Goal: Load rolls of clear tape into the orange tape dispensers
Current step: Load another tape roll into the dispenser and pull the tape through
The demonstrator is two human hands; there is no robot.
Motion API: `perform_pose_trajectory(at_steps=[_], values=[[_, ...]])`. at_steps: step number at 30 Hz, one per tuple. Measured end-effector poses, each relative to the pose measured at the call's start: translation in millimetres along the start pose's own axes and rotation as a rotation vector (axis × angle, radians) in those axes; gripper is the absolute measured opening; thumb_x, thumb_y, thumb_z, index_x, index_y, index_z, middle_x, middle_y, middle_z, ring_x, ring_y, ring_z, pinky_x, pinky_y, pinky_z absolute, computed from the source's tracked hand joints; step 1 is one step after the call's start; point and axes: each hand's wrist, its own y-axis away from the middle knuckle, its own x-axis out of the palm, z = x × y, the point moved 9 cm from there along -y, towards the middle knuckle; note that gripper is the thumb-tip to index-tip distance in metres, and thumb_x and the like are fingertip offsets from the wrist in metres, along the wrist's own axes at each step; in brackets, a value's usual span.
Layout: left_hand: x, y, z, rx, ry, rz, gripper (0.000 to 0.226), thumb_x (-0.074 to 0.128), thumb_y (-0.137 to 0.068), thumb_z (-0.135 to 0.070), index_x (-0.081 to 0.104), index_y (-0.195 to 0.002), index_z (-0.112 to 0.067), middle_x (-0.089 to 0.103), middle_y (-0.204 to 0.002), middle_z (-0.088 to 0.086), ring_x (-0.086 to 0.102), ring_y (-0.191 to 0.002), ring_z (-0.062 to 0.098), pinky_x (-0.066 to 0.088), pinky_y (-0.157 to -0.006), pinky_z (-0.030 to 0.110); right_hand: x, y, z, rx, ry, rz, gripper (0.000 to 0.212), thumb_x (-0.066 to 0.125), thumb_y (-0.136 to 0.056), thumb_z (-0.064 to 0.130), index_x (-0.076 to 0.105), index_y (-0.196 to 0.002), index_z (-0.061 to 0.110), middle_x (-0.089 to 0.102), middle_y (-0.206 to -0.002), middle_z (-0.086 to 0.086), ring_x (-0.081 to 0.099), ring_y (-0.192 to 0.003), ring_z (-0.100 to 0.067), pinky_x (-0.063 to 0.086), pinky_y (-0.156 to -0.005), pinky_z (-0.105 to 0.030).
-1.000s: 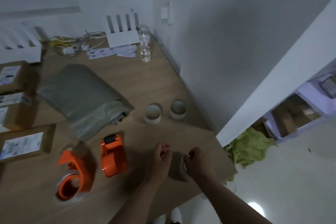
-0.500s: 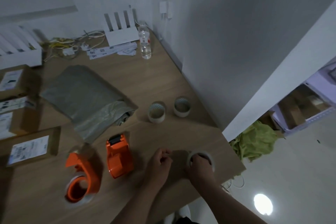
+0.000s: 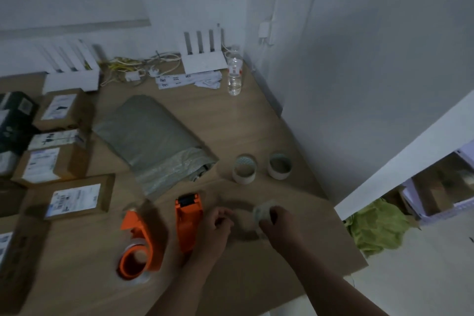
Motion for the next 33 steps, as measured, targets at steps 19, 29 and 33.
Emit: perform_pose_trajectory(at_steps=[19, 29, 33], values=[[-143, 11, 39, -0.112, -0.223, -0.324, 0.024, 0.064, -0.087, -0.017, 0.066, -0.110, -0.017, 0.066, -0.106, -0.002, 0.059, -0.095, 0.013, 0.040, -0.076, 0.024, 103, 14, 92, -0.171, -0.496, 0.311, 0.022, 0.055, -0.096, 0.005, 0.063, -0.084, -0.013, 0.061, -0.070, -0.014, 0.060, -0.060, -0.012, 0.047, -0.051, -0.019], [-120, -4, 50, -0.303, -0.398, -0.113, 0.026, 0.056, -0.089, -0.031, 0.060, -0.067, -0.019, 0.067, -0.080, 0.007, 0.067, -0.087, 0.030, 0.043, -0.068, 0.030, 103, 15, 85, -0.133, -0.571, 0.289, 0.039, 0.061, -0.084, 0.033, 0.064, -0.088, -0.005, 0.060, -0.080, -0.038, 0.060, -0.068, -0.025, 0.047, -0.060, -0.038], [-109, 0, 60, -0.323, -0.279, -0.041, 0.028, 0.053, -0.093, -0.024, 0.062, -0.067, -0.024, 0.069, -0.089, 0.007, 0.064, -0.085, 0.023, 0.046, -0.073, 0.031, 100, 17, 83, -0.133, -0.596, 0.287, 0.021, 0.059, -0.091, 0.014, 0.066, -0.091, -0.006, 0.066, -0.083, -0.032, 0.063, -0.072, -0.026, 0.050, -0.063, -0.037]])
